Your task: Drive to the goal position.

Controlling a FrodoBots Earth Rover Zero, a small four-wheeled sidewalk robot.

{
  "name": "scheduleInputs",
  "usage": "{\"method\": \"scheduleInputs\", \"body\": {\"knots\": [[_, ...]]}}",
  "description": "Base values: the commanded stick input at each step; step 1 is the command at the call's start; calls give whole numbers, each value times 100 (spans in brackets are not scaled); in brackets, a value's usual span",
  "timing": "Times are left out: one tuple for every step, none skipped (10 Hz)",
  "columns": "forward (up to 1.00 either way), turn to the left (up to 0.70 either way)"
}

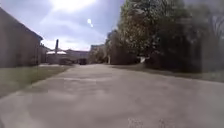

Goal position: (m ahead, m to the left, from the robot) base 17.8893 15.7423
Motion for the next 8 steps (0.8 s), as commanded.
{"method": "scheduleInputs", "body": {"knots": [[0, 0], [0, 0], [0, 0], [0, 0], [7, 0], [69, 0], [100, 0], [100, 0]]}}
